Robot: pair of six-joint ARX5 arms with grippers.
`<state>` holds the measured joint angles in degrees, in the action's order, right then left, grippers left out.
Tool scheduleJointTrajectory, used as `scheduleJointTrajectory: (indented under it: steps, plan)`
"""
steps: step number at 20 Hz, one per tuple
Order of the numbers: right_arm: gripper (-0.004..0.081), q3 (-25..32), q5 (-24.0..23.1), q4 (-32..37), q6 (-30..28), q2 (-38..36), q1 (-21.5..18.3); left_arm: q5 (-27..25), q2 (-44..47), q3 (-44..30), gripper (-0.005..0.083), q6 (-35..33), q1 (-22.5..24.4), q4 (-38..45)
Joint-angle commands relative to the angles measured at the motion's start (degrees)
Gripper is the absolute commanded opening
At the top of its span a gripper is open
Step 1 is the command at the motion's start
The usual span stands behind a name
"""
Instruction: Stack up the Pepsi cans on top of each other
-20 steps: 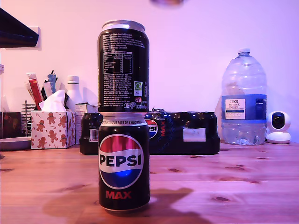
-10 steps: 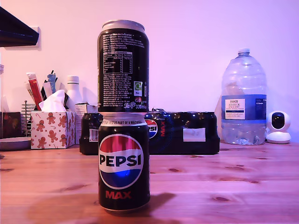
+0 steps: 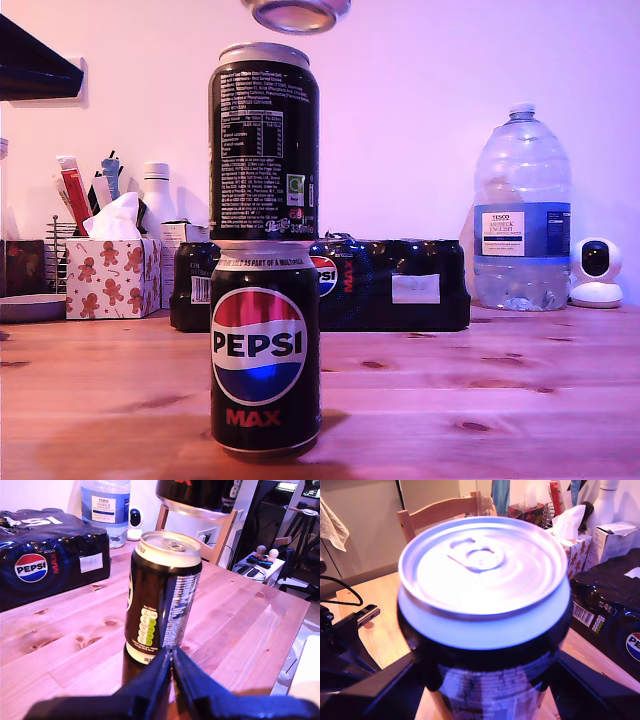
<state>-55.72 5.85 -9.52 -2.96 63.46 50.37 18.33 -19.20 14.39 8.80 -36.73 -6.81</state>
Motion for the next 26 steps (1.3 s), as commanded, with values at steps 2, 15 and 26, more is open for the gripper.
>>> scheduleJointTrajectory:
  steps: [2,15,26]
  plan:
    - [0.0405,-1.38,0.20,2.75,0.13,0.70,0.52,0.00,0.15,-0.81,-0.0021,-0.20,-0.15,0.79]
    - [0.0405,-1.38,0.17,3.28,0.09,3.65,1.01,0.04,0.15,-0.81,-0.0021,-0.20,-0.15,0.79]
    - [0.0405,-1.38,-0.02,3.98,0.07,5.35,1.01,0.02,0.15,-0.81,-0.0021,-0.22,-0.15,0.76]
